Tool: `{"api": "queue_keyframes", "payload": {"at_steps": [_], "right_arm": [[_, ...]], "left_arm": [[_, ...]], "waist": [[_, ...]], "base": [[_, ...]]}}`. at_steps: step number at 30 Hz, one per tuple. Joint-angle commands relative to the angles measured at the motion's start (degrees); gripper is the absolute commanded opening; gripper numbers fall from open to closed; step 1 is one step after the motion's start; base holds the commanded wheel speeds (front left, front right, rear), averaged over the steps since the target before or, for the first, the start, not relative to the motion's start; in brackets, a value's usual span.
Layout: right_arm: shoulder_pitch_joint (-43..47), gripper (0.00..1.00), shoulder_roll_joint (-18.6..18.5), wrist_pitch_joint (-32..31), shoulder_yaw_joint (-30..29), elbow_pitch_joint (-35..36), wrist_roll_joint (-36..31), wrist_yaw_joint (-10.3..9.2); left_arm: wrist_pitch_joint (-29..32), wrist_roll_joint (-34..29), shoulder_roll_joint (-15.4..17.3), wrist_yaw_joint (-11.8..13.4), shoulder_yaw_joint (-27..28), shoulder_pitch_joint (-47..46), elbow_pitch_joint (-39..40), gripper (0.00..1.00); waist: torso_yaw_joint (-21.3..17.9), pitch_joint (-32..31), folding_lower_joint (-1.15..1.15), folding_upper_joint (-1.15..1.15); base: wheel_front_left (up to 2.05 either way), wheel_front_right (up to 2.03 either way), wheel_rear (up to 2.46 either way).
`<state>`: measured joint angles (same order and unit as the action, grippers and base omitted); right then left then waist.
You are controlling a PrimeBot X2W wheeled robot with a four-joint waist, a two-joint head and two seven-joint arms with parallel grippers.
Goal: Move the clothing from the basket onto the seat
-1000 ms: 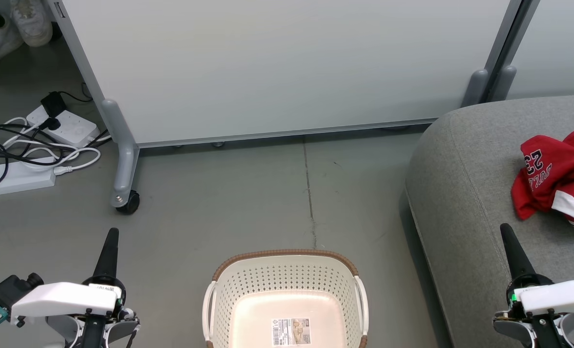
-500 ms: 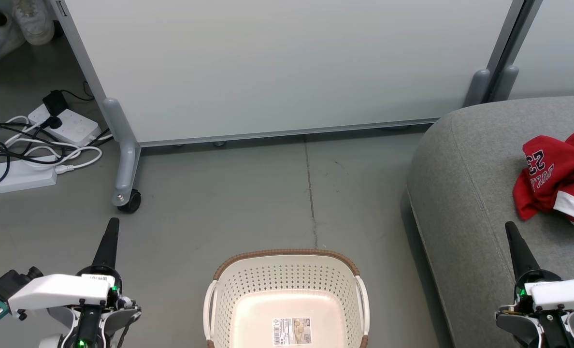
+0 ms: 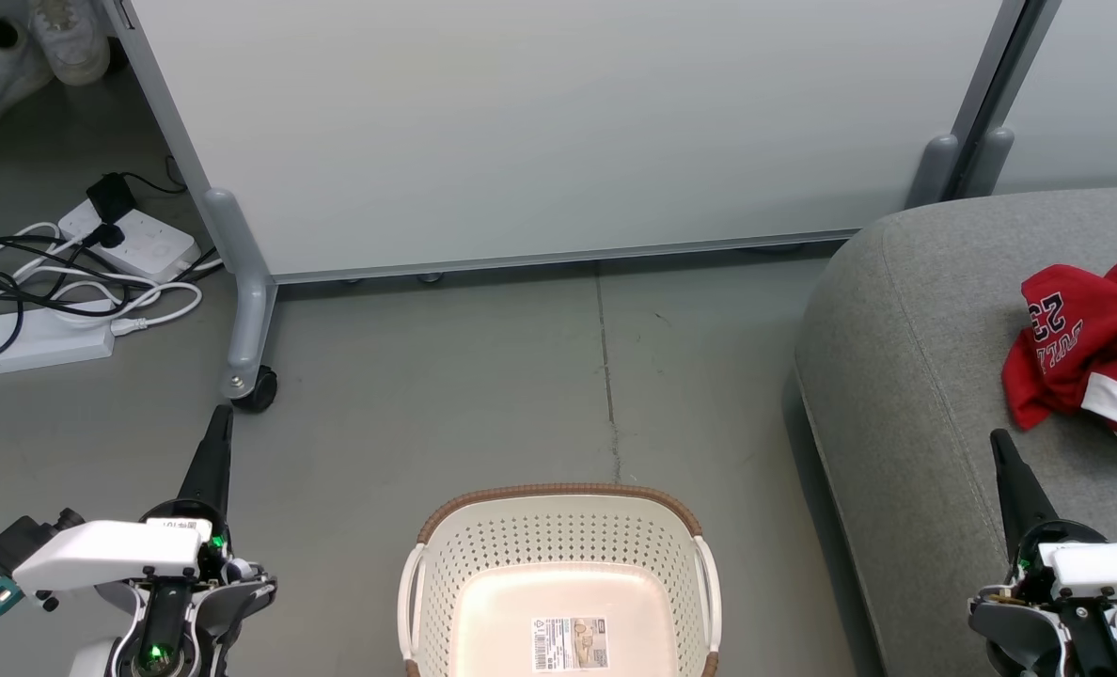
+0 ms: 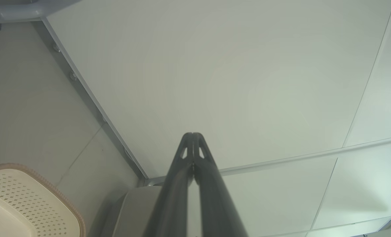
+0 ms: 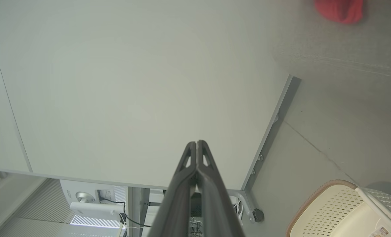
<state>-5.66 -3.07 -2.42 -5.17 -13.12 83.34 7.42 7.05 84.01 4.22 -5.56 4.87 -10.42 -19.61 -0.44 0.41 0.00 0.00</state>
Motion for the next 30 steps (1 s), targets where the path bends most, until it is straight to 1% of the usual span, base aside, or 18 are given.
{"api": "queue_keyframes", "payload": {"at_steps": [1,23,30], "right_arm": [[-0.96,0.00,-0.22,-0.11,-0.28,-0.11,1.15,0.11],[-2.07,0.00,-0.12,-0.57,-1.40,-2.27,9.49,0.12],[-2.07,0.00,-0.07,-0.63,-1.41,-2.22,9.14,0.12]], "left_arm": [[0.36,0.82,0.08,-0.49,0.49,-1.41,-0.10,0.00],[2.99,7.78,-1.28,-2.15,2.25,-3.92,-2.24,0.00],[2.92,7.61,-1.26,-2.14,2.23,-3.85,-2.18,0.00]], "waist": [[0.02,0.01,0.00,0.00],[0.40,0.13,0.00,0.00],[0.41,0.13,0.00,0.00]], "base": [[0.00,0.00,0.00],[0.00,0.00,0.00],[0.00,0.00,0.00]]}}
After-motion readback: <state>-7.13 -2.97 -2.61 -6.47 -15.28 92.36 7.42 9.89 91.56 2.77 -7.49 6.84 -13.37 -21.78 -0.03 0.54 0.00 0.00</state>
